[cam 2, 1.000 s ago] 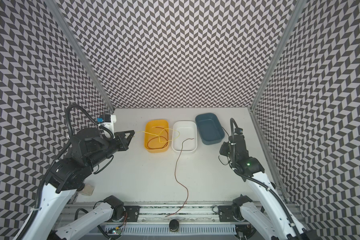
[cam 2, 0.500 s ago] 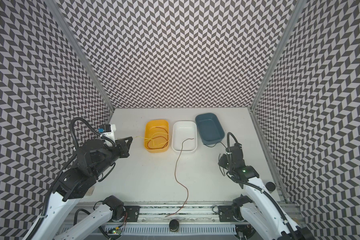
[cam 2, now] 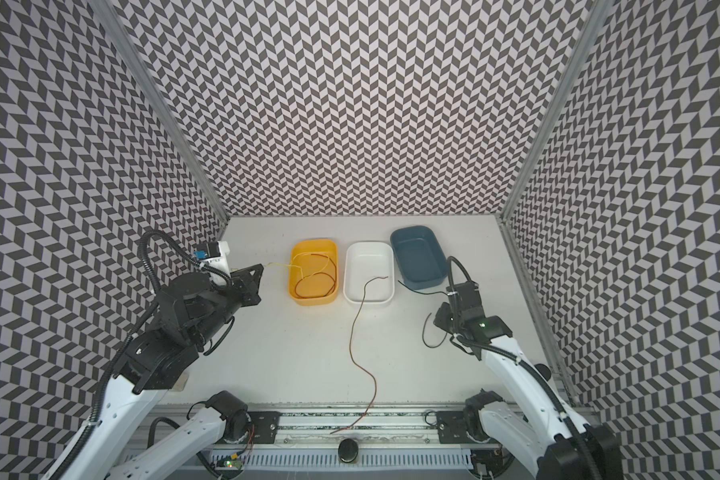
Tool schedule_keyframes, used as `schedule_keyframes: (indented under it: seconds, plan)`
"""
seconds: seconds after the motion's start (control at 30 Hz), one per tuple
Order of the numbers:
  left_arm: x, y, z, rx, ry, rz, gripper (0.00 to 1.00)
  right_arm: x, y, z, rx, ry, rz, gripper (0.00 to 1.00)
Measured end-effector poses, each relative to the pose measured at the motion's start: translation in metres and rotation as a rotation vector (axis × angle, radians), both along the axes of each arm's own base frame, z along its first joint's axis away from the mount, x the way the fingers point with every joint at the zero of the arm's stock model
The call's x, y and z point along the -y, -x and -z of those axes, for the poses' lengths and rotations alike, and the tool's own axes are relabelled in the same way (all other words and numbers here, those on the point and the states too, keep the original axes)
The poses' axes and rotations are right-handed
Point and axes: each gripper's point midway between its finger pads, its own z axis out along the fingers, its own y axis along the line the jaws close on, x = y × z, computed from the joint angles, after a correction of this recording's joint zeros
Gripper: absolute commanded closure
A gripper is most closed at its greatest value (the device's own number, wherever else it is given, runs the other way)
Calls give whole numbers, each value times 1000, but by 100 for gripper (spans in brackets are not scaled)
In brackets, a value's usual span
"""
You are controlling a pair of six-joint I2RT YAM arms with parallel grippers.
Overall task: Untangle the cables
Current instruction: 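Open the right gripper to drop the black wire beside the teal tray, then move the right gripper to the red wire in the white tray and grasp it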
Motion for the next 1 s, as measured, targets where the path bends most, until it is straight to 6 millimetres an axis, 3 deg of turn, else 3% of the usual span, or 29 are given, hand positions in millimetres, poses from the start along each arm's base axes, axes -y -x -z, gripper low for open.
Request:
schedule_keyframes:
  seconds: [0.13, 0.23, 0.33, 0.47, 0.57, 0.67, 0.83, 1.0]
  plan:
    - [2, -5, 0, 0, 3, -4, 100, -2, -6, -16, 36, 10, -25, 53]
    - [3, -7, 1, 5, 7, -4, 100, -15, -7, -20, 48, -12, -104, 53]
    - [3, -8, 5, 7, 6, -4, 100, -55, -10, -18, 50, -63, -271, 51]
    - [3, -6, 16, 5, 0, -2, 100, -133, -2, -16, 42, -99, -559, 50]
    - [0, -3, 17, 16, -3, -2, 100, -174, 6, -18, 74, -140, -689, 47]
    - [-3, 1, 17, 39, 0, -10, 100, -201, 9, -18, 100, -166, -755, 47]
    - [-10, 6, 14, 67, 5, -31, 100, -240, 11, -2, 87, -176, -832, 49]
    - [-16, 10, 7, 96, 14, -57, 100, -259, 1, 17, 70, -159, -821, 51]
